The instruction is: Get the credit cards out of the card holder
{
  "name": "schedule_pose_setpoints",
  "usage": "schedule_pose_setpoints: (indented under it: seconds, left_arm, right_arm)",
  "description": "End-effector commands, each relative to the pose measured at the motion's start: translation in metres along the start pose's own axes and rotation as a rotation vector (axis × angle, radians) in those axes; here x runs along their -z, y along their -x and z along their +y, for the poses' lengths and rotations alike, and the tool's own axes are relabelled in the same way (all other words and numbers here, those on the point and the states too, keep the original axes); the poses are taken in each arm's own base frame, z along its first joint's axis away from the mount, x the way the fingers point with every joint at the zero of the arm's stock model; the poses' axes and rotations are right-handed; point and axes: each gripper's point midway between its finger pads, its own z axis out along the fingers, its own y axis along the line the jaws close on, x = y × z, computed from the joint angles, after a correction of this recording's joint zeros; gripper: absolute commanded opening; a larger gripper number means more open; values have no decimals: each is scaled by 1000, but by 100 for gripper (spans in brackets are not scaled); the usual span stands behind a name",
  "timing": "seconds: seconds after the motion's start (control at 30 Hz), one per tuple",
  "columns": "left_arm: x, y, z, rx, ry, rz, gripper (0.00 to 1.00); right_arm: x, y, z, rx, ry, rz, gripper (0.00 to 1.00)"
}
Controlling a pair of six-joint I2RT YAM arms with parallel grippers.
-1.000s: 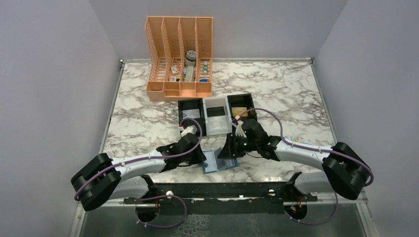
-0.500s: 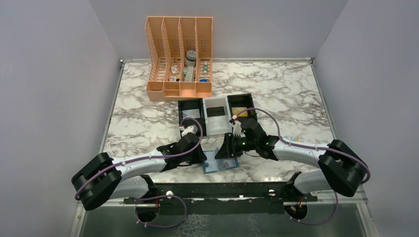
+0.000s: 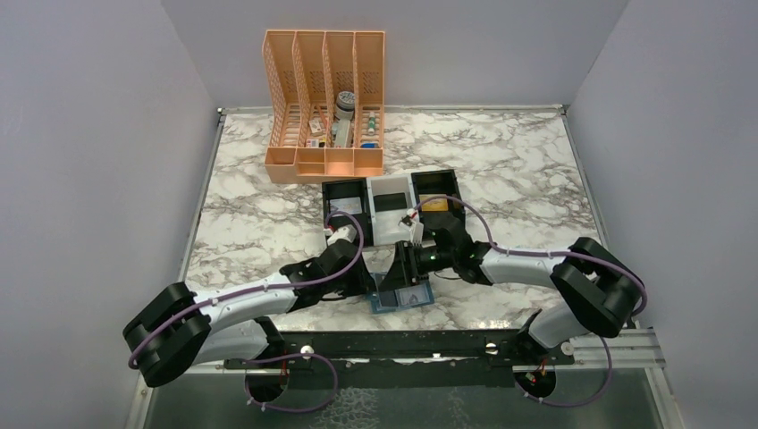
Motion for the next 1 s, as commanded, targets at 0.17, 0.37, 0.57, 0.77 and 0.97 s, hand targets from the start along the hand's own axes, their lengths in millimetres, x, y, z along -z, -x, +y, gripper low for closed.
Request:
schedule_pose_setpoints:
  seconds: [0.17, 0.37, 0.57, 0.77, 0.97]
  left_arm:
    - [12, 10, 2, 23, 18, -58, 41]
    - [21, 16, 3, 35, 29, -83, 55]
    - [38, 30, -6, 41, 2, -142, 66]
    - [42, 34, -26, 2, -63, -129, 70]
    - [26, 23, -31, -45, -50, -42, 63]
  right_arm:
    - [10, 18, 15, 83, -24, -73, 55]
    - [24, 27, -20, 9, -238, -192, 50]
    - [26, 23, -30, -23, -272, -210, 44]
    - [25, 19, -35, -38, -271, -209, 36]
    - [28, 20, -37, -40, -284, -230, 34]
